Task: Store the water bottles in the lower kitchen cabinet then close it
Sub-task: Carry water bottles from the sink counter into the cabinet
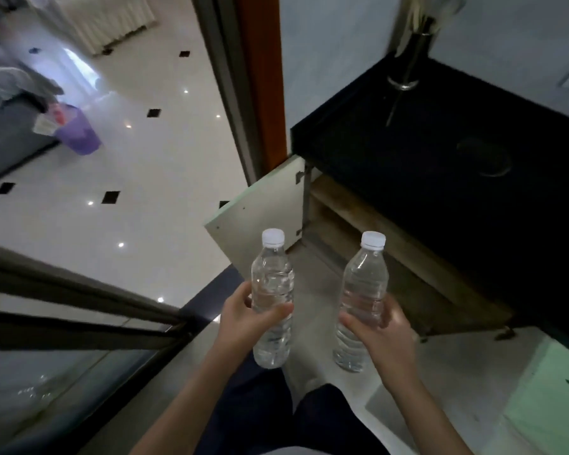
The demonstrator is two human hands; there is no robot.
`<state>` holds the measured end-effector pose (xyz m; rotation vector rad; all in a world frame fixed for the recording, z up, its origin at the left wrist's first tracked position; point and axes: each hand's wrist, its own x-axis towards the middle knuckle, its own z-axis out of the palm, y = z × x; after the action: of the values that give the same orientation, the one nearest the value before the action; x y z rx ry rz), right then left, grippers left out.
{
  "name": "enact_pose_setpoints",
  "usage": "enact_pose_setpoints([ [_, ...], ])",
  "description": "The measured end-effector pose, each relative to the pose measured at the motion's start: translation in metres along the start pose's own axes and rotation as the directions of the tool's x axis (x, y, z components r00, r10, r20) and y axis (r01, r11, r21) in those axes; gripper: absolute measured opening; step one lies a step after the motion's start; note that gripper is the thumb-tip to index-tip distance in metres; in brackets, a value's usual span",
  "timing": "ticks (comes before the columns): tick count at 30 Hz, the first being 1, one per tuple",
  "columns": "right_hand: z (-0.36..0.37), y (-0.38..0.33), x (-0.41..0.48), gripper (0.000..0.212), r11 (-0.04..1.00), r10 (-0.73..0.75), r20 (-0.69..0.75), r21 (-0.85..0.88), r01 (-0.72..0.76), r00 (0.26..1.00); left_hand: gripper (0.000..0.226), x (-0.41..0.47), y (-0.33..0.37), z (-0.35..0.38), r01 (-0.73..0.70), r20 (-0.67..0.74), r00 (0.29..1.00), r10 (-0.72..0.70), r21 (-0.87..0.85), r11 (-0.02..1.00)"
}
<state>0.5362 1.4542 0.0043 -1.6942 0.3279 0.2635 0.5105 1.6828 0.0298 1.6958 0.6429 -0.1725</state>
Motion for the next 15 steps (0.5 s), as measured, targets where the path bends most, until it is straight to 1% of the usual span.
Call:
enact_pose_setpoints([
  [3, 0.02, 0.019, 0.031, 0.042, 0.999, 0.055, -0.111, 0.01, -0.054, 0.992, 0.035, 0.065, -0.003, 0.011, 0.009, 0.127, 0.992, -0.017, 0.067, 0.998],
  [6, 0.037, 0.039, 0.061, 0.043, 0.993, 0.119, -0.215, 0.041, -0.112, 0.969, 0.03, 0.122, -0.007, 0.033, 0.019, 0.207, 0.977, -0.047, 0.136, 0.991],
  [9, 0.049, 0.067, 0.089, 0.047, 0.985, 0.172, -0.276, 0.078, -0.156, 0.946, 0.032, 0.172, -0.024, 0.059, -0.01, 0.31, 0.949, -0.063, 0.23, 0.973],
  [12, 0.053, 0.113, 0.123, 0.047, 0.979, 0.2, -0.328, 0.095, -0.179, 0.923, 0.036, 0.219, -0.059, 0.089, 0.017, 0.384, 0.915, -0.125, 0.272, 0.962],
  [15, 0.055, 0.173, 0.164, 0.046, 0.98, 0.2, -0.366, 0.076, -0.185, 0.909, 0.029, 0.266, -0.108, 0.126, 0.02, 0.42, 0.895, -0.149, 0.296, 0.955],
])
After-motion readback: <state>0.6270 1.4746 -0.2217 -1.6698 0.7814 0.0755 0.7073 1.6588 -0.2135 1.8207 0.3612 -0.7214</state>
